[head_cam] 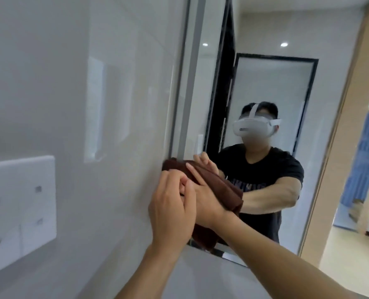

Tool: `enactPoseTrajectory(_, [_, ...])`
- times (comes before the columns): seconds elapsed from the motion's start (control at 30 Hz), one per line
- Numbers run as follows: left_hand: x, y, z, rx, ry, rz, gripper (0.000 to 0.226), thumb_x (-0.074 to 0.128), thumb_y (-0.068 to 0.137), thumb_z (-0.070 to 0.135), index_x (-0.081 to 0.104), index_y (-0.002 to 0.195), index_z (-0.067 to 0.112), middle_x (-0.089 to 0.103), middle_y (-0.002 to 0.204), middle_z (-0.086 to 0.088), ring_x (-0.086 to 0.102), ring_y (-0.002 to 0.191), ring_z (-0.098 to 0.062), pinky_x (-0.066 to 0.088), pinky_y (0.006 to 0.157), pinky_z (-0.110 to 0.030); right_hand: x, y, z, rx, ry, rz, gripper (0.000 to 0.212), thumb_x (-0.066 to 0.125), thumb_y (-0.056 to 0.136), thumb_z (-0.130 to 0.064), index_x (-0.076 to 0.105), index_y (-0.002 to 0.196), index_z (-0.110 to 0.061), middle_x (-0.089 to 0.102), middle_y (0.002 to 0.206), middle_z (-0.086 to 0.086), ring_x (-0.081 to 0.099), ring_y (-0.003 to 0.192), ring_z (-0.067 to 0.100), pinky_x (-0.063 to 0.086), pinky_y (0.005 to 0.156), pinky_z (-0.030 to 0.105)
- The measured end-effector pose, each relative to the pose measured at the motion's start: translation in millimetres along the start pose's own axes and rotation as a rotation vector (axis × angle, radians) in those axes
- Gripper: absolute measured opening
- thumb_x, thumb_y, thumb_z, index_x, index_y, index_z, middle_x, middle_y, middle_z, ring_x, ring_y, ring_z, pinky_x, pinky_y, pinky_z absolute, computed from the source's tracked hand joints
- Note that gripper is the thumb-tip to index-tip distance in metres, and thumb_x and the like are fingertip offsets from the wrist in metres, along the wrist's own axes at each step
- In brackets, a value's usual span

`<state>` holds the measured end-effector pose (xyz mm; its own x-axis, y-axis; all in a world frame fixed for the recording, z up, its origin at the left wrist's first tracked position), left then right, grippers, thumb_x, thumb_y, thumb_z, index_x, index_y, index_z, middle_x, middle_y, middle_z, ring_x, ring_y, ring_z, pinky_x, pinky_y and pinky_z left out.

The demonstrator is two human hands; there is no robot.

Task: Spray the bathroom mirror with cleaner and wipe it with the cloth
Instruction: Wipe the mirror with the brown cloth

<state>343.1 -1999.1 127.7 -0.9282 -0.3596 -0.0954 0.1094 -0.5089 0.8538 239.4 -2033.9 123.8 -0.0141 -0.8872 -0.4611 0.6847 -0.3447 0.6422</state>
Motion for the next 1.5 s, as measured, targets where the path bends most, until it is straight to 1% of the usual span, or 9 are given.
enactPoseTrajectory(0.07, [-3.3,14.1,10.1,0.012,-0.028,0.024,0.013,0.046,0.099,0.027,0.052,0.087,0.024,0.047,0.083,0.012,0.048,0.072,-0.004,0.036,0.059,-0.014,-15.9,25.7,45.4,-0.032,-0.223,-0.136,0.052,0.046,0.098,-0.050,0.054,0.143,-0.025,0.044,0.157,0.002,0.030,0.151,0.023,0.012,0.125,0.052])
enactPoseTrajectory(0.17, [-3.5,37.9,23.1,0.007,-0.084,0.054,0.009,0.048,0.098,0.025,0.055,0.092,0.023,0.051,0.090,0.012,0.050,0.075,-0.006,0.039,0.063,-0.018,-66.3,85.1,112.2,0.031,-0.369,-0.220,0.069,0.051,0.088,-0.065,0.051,0.147,-0.029,0.037,0.161,0.007,0.025,0.153,0.028,0.007,0.124,0.057])
enactPoseTrajectory(0.33, [13.6,92.0,60.2,-0.075,-0.236,-0.004,0.018,0.054,0.098,0.026,0.062,0.114,0.021,0.056,0.109,0.011,0.061,0.088,-0.015,0.053,0.079,-0.035,-153.9,154.5,207.7,0.182,-0.523,-0.157,0.074,0.040,0.088,-0.073,0.042,0.152,-0.034,0.030,0.164,0.004,0.019,0.155,0.025,0.007,0.124,0.058])
enactPoseTrajectory(0.57, [35.3,198.2,133.1,-0.114,-0.347,0.003,0.045,0.054,0.098,0.033,0.047,0.139,0.017,0.052,0.136,-0.002,0.058,0.116,-0.020,0.045,0.089,-0.030,-239.3,164.8,285.7,0.432,-0.590,-0.062,0.077,0.034,0.090,-0.074,0.031,0.156,-0.036,0.021,0.168,0.001,0.010,0.157,0.023,0.002,0.123,0.060])
enactPoseTrajectory(0.77, [30.5,274.4,218.4,0.214,-0.012,0.142,0.048,0.059,0.093,0.034,0.049,0.136,0.017,0.048,0.138,-0.004,0.050,0.123,-0.027,0.047,0.095,-0.042,-270.3,125.9,303.5,0.491,-0.636,-0.021,0.079,0.031,0.088,-0.078,0.027,0.157,-0.039,0.018,0.168,-0.001,0.008,0.157,0.019,0.003,0.124,0.057])
enactPoseTrajectory(0.93, [53.5,300.6,273.1,0.260,0.049,-0.093,0.053,0.056,0.088,0.045,0.055,0.130,0.013,0.056,0.134,-0.007,0.050,0.128,-0.031,0.043,0.102,-0.045,-288.6,80.2,309.5,0.573,-0.655,0.027,0.082,0.033,0.086,-0.078,0.022,0.158,-0.039,0.015,0.169,-0.003,0.006,0.157,0.018,0.006,0.125,0.056])
enactPoseTrajectory(1.13, [88.3,286.7,317.2,0.208,-0.007,-0.294,0.023,0.060,0.083,0.023,0.045,0.068,0.014,0.058,0.083,-0.006,0.059,0.079,-0.028,0.037,0.054,-0.029,-303.3,48.3,312.1,0.570,-0.624,-0.022,0.086,0.044,0.087,-0.074,0.018,0.159,-0.036,0.012,0.170,-0.004,0.003,0.157,0.018,0.006,0.125,0.054])
enactPoseTrajectory(1.4, [101.6,274.0,337.4,0.114,0.014,-0.421,0.023,0.068,0.086,0.019,0.051,0.072,0.011,0.059,0.085,-0.006,0.062,0.085,-0.026,0.043,0.066,-0.030,-323.7,20.8,306.2,0.604,-0.552,-0.053,0.091,0.057,0.086,-0.068,0.018,0.160,-0.033,0.014,0.169,-0.002,0.006,0.157,0.019,0.009,0.126,0.050])
enactPoseTrajectory(1.5, [96.9,267.6,348.4,0.166,-0.067,-0.442,0.020,0.074,0.085,0.019,0.065,0.097,0.006,0.067,0.098,-0.011,0.066,0.100,-0.029,0.051,0.075,-0.032,-343.4,9.1,303.1,0.616,-0.487,-0.030,0.091,0.061,0.086,-0.066,0.020,0.160,-0.033,0.020,0.168,-0.001,0.016,0.155,0.021,0.019,0.124,0.047])
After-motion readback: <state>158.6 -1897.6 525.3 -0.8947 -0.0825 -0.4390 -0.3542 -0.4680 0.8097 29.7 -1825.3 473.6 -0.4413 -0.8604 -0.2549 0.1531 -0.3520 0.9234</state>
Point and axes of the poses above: each hand's wrist, its own y-axis towards the middle knuckle, its own x-axis out of the palm, z = x × y, the point moved 5 cm from there along y, towards the middle knuckle
